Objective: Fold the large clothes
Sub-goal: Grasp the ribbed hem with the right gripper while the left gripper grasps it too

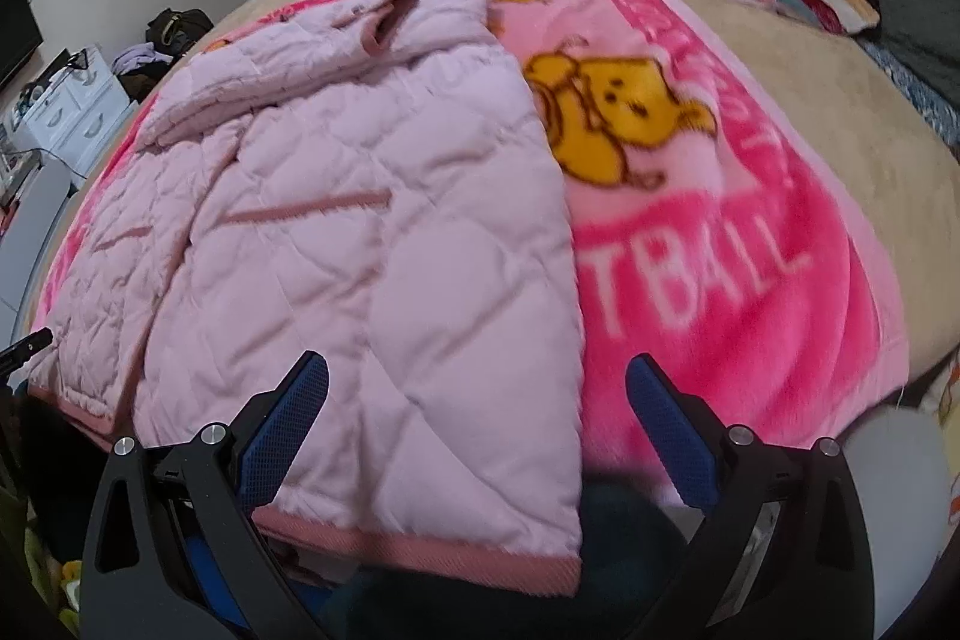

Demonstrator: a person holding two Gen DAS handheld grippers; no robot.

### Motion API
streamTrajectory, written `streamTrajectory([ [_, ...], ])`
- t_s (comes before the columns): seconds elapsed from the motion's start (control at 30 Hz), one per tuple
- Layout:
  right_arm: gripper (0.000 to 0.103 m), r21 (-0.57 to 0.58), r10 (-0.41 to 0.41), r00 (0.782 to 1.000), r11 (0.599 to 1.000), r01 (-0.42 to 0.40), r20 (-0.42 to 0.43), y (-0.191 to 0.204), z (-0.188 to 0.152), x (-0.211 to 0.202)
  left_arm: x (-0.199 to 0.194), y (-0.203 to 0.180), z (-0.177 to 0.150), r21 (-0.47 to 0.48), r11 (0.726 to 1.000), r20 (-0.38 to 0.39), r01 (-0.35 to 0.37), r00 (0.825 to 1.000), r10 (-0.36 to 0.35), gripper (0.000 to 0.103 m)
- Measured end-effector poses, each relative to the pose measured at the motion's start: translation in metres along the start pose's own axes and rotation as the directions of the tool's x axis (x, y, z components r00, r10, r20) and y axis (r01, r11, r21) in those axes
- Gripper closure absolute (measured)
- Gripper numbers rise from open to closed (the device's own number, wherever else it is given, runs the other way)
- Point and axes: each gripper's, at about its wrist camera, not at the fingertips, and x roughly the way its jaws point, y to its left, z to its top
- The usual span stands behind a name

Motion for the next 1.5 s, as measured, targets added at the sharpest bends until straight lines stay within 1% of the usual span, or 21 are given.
streamTrajectory([
  [0.17,0.004,0.025,0.058,0.997,0.998,-0.057,-0.042,-0.006,-0.014,0.004,0.001,-0.002,-0.005,0.015,1.0,-0.019,0.0,1.0,0.001,0.009],
  [0.37,0.004,0.016,0.125,0.986,0.992,-0.124,-0.111,0.0,-0.028,0.012,-0.001,0.001,-0.011,0.003,1.0,-0.039,0.019,0.999,-0.019,0.009],
  [0.47,0.006,-0.005,0.125,0.987,0.992,-0.126,-0.102,0.004,-0.03,0.011,-0.001,0.004,-0.014,-0.002,1.0,-0.048,0.02,0.999,-0.02,0.009],
  [0.53,0.026,-0.016,0.166,0.981,0.986,-0.168,-0.097,0.007,-0.03,0.008,0.0,0.005,-0.017,-0.011,0.999,-0.062,0.03,0.998,-0.031,0.009],
  [0.57,0.031,-0.023,0.169,0.982,0.985,-0.172,-0.09,0.009,-0.029,0.005,0.0,0.005,-0.019,-0.012,0.999,-0.065,0.031,0.997,-0.032,0.009],
  [0.6,0.048,-0.035,0.175,0.981,0.983,-0.178,-0.078,0.01,-0.028,0.002,0.001,0.005,-0.019,-0.012,0.999,-0.067,0.031,0.997,-0.032,0.009],
  [0.63,0.071,-0.042,0.182,0.981,0.982,-0.184,-0.062,0.011,-0.026,-0.002,0.001,0.005,-0.02,-0.014,0.999,-0.07,0.034,0.997,-0.035,0.009],
  [0.67,0.076,-0.039,0.195,0.98,0.98,-0.197,-0.039,0.01,-0.023,-0.008,0.002,0.004,-0.02,-0.016,0.999,-0.071,0.041,0.997,-0.042,0.009],
  [0.7,0.079,-0.028,0.226,0.974,0.974,-0.226,-0.009,0.007,-0.02,-0.016,0.002,0.004,-0.02,-0.015,0.999,-0.074,0.044,0.996,-0.045,0.009],
  [0.8,0.083,-0.05,0.248,0.967,0.968,-0.246,0.053,0.011,-0.012,-0.029,0.004,0.001,-0.02,-0.012,0.998,-0.08,0.061,0.995,-0.062,0.009],
  [0.93,0.084,-0.065,0.282,0.951,0.959,-0.276,0.123,0.014,0.0,-0.045,0.003,-0.002,-0.021,-0.018,0.994,-0.086,0.108,0.99,-0.109,0.009],
  [1.03,0.085,-0.062,0.309,0.937,0.951,-0.303,0.16,0.013,0.011,-0.052,0.003,-0.009,-0.022,0.002,0.992,-0.095,0.128,0.987,-0.128,0.009],
  [1.07,0.085,-0.062,0.313,0.935,0.95,-0.307,0.167,0.013,0.013,-0.053,0.004,-0.011,-0.023,0.007,0.991,-0.097,0.136,0.986,-0.135,0.013],
  [1.1,0.085,-0.063,0.312,0.934,0.95,-0.306,0.173,0.013,0.016,-0.054,0.004,-0.013,-0.023,0.009,0.99,-0.097,0.14,0.986,-0.138,0.023],
  [1.13,0.085,-0.064,0.312,0.934,0.95,-0.306,0.175,0.013,0.017,-0.055,0.004,-0.015,-0.024,0.013,0.991,-0.097,0.134,0.987,-0.132,0.028],
  [1.2,0.085,-0.067,0.313,0.933,0.95,-0.306,0.179,0.014,0.019,-0.055,0.003,-0.017,-0.024,0.029,0.993,-0.088,0.116,0.99,-0.114,0.053],
  [1.23,0.085,-0.066,0.31,0.934,0.951,-0.303,0.178,0.015,0.018,-0.054,0.0,-0.018,-0.023,0.03,0.993,-0.078,0.116,0.99,-0.113,0.057],
  [1.27,0.085,-0.062,0.308,0.935,0.951,-0.302,0.176,0.015,0.017,-0.052,-0.001,-0.018,-0.022,0.032,0.993,-0.07,0.115,0.991,-0.113,0.069],
  [1.3,0.085,-0.058,0.307,0.935,0.952,-0.301,0.176,0.015,0.016,-0.051,-0.005,-0.019,-0.021,0.043,0.994,-0.056,0.103,0.993,-0.101,0.078],
  [1.4,0.085,-0.045,0.303,0.937,0.953,-0.3,0.177,0.013,0.013,-0.048,-0.013,-0.021,-0.017,0.043,0.992,-0.023,0.12,0.993,-0.119,0.086],
  [1.5,0.085,-0.032,0.297,0.938,0.955,-0.296,0.179,0.012,0.011,-0.047,-0.023,-0.026,-0.011,0.062,0.99,0.017,0.126,0.992,-0.127,0.09],
])
